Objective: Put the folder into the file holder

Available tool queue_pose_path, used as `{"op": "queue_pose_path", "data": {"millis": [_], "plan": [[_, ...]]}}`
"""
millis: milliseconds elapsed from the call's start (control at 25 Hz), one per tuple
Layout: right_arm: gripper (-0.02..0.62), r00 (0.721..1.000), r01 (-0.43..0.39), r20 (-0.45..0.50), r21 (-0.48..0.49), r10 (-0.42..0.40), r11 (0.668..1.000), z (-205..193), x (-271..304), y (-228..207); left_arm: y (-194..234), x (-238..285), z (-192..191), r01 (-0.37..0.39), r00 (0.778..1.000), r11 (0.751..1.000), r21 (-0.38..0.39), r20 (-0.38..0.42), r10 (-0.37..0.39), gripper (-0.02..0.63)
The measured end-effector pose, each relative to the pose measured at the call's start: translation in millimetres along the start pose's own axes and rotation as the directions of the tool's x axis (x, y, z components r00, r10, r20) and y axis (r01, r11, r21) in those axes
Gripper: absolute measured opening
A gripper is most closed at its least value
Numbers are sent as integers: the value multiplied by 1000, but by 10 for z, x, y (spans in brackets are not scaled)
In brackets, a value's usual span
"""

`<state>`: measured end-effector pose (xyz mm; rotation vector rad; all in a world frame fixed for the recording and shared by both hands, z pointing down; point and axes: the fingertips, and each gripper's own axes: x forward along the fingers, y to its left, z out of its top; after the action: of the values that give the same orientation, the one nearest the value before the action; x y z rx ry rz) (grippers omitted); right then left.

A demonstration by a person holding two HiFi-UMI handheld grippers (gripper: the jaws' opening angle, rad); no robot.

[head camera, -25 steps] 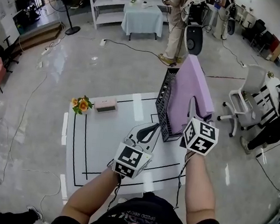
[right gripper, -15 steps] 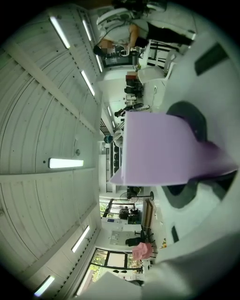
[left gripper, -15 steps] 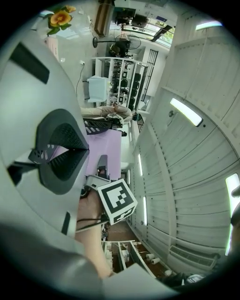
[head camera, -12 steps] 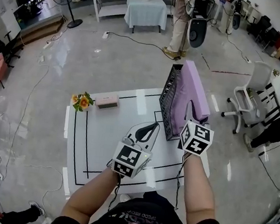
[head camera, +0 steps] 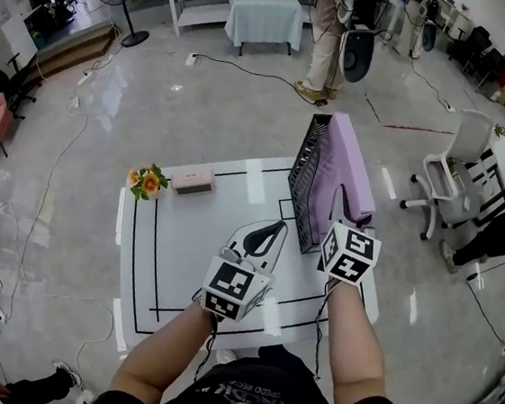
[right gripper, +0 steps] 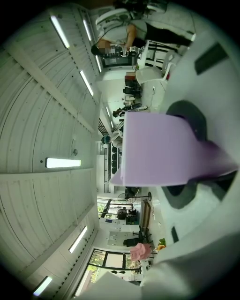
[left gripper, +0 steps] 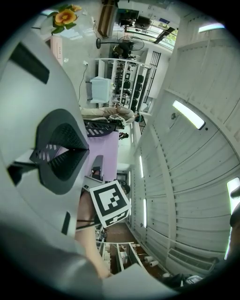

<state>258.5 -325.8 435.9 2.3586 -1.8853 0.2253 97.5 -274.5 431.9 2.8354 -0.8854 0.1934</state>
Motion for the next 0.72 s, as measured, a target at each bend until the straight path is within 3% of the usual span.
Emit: {"op": "queue_pose_path", "data": {"millis": [720], "plan": [[218, 996, -85, 37, 28, 84, 996, 64, -171, 19, -74, -71, 38, -14, 1000, 1000, -18, 12, 14, 5]]}}
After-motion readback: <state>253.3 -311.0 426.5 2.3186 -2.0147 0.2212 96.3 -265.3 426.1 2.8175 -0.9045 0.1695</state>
